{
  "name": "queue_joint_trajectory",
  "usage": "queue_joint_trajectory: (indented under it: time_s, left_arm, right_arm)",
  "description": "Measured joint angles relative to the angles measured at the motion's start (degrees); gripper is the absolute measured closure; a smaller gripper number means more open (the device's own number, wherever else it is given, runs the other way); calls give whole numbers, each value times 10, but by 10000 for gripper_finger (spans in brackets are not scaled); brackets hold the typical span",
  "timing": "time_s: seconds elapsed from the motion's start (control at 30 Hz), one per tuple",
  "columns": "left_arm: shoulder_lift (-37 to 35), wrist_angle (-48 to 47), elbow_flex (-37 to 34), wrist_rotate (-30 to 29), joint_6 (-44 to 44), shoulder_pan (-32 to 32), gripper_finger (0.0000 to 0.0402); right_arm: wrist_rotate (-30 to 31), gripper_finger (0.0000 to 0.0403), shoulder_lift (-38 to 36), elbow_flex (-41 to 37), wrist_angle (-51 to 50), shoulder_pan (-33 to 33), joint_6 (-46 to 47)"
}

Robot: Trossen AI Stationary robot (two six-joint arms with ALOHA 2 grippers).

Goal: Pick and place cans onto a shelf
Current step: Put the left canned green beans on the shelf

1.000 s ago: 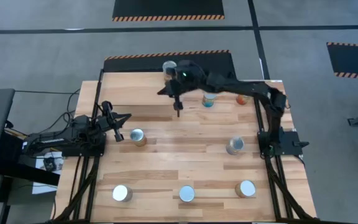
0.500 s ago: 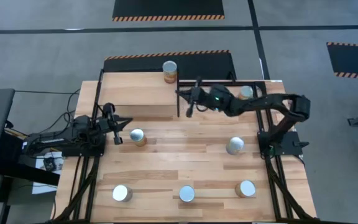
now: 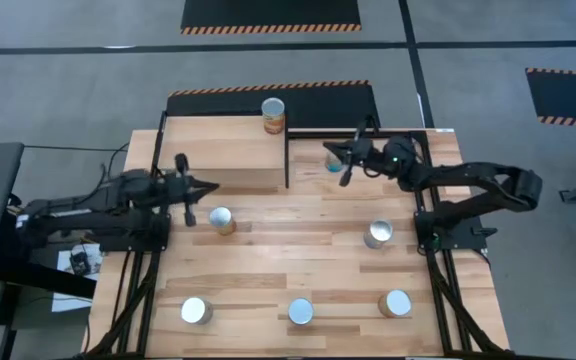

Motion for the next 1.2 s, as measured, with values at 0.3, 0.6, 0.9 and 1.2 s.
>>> queue_joint_trajectory:
  time_s: [0.3,0.6,0.9,1.2]
  left_arm:
    - [234,-333,192,-7,-155,-40,400]
    - [352,-441,243,-22,-271,-134,383]
    - [422,-440,243,-53,-300,-176,301]
    - [467,-447,244,-98,-299,-177,276]
  right_arm:
    - [1,396,-61,-35,-54,-36,0]
    - [0,395,-65,-40,-51,-34,0]
    - [0,394,-65,-40,-52,-34,0]
    - [0,394,-65,-40,-52,-34,0]
